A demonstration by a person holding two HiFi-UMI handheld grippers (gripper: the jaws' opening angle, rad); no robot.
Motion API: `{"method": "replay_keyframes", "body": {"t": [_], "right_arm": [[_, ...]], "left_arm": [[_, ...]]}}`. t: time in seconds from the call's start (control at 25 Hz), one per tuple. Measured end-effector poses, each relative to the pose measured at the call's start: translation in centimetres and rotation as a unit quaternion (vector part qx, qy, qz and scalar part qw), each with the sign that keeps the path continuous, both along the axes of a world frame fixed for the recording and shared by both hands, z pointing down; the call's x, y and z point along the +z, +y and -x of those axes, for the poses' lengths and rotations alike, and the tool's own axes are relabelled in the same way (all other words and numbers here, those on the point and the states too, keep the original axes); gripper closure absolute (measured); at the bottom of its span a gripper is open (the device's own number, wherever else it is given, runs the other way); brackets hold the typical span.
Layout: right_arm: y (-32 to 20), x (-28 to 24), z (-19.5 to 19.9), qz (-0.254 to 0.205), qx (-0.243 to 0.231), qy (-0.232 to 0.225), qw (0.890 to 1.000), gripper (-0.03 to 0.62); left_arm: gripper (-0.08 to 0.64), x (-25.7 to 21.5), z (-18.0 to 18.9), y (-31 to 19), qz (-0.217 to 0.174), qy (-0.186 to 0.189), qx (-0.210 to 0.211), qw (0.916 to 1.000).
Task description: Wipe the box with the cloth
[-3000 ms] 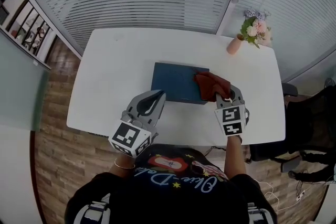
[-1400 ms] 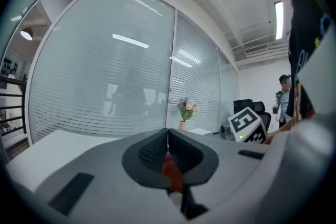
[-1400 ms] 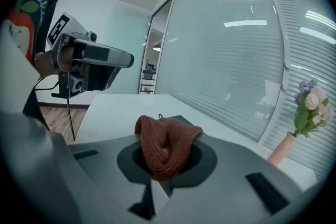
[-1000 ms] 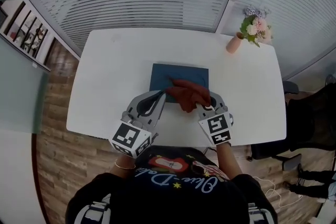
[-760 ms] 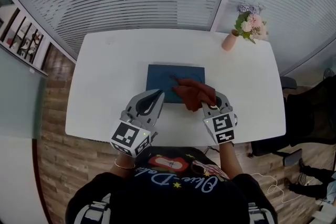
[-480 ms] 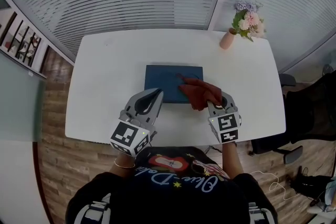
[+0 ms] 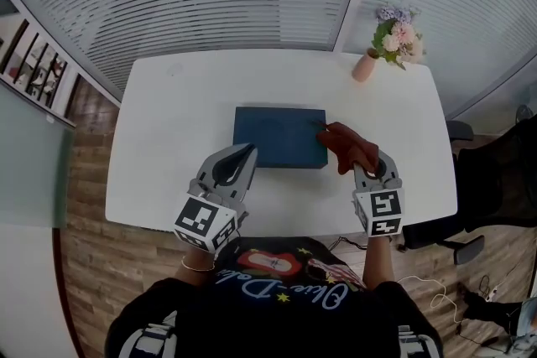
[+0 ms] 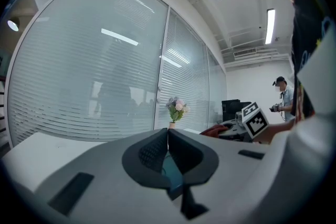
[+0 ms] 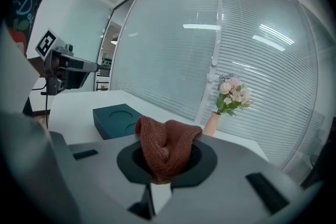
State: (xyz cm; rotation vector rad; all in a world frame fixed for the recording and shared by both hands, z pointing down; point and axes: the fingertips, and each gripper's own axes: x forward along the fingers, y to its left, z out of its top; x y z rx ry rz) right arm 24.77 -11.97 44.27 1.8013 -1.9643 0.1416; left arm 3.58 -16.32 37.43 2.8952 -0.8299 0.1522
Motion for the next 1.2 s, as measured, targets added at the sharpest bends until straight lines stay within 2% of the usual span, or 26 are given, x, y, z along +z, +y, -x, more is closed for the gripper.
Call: {"method": "replay_keyframes", "body": {"t": [0.2, 0.48, 0.6, 1.2], "right_arm": [[0.3, -4.3, -1.3, -0.062, 0.027, -0.014, 0.998, 0.566], [0.8, -8.1, 0.4, -0.139, 0.01, -0.102, 0.985, 0.566], [0.9, -8.4, 0.9, -0.144, 0.002, -0.115, 0.983, 0.566], [1.4, -7.7, 1.0, -0.129, 0.006, -0.105, 0.986, 0.568]], "left_arm": [[0.557, 0.0, 0.7, -0.2, -0.001, 0.0, -0.009, 1.0], [0.557, 0.1, 1.3, -0.2, 0.001, -0.004, -0.016, 0.9999], [0.557, 0.0, 1.3, -0.1, 0.0, -0.003, -0.015, 0.9999], [0.557, 0.6, 1.5, 0.1, 0.008, -0.008, -0.018, 0.9998]]}}
